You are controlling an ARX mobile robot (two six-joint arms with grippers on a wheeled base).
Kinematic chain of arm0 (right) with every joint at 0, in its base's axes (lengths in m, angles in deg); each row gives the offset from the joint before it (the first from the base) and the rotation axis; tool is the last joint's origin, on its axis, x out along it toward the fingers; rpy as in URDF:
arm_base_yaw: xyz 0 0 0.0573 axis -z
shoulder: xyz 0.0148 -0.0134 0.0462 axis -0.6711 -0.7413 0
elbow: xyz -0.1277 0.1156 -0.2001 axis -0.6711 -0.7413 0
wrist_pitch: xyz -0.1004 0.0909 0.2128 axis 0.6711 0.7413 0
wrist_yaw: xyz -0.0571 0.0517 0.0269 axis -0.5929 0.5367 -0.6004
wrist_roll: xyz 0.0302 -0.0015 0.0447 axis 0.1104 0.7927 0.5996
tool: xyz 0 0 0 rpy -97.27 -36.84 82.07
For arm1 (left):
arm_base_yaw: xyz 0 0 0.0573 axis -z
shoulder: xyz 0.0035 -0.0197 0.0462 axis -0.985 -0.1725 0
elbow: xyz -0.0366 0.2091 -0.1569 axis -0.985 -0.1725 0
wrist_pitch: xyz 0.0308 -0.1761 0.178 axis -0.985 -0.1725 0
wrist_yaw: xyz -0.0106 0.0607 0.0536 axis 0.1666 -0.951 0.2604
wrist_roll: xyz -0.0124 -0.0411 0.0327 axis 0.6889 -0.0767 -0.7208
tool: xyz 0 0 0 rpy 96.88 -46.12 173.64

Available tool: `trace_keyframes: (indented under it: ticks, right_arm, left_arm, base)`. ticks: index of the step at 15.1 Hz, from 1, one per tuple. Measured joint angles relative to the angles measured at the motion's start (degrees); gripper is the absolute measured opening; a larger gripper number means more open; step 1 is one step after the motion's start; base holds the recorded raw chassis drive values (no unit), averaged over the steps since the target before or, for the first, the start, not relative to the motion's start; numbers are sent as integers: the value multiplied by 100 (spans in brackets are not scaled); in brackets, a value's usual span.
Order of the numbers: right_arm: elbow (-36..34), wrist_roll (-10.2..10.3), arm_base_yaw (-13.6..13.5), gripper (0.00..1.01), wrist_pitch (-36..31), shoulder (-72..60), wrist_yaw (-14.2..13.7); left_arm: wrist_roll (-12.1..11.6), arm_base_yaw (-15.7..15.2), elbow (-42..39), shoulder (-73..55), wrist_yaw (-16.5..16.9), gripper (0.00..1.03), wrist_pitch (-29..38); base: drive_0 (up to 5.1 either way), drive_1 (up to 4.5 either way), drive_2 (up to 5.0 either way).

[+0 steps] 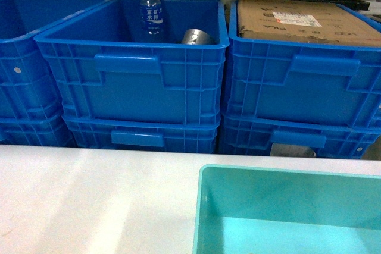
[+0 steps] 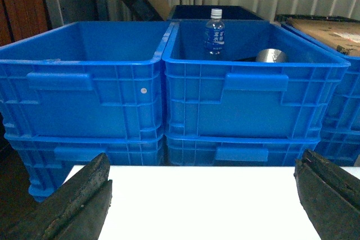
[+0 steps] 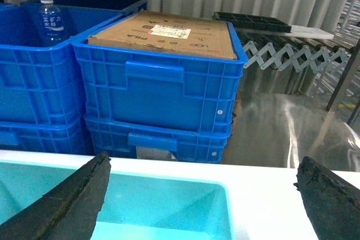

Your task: Pick red block from blue box to shelf

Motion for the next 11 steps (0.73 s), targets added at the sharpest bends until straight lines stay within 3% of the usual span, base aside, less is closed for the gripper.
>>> trace_keyframes:
  ticks: [11]
  right_arm:
    - [0, 0, 0, 98, 2, 0, 0]
  left_arm:
    - [0, 0, 0, 0, 0, 98, 0]
  base:
    - [0, 0, 0]
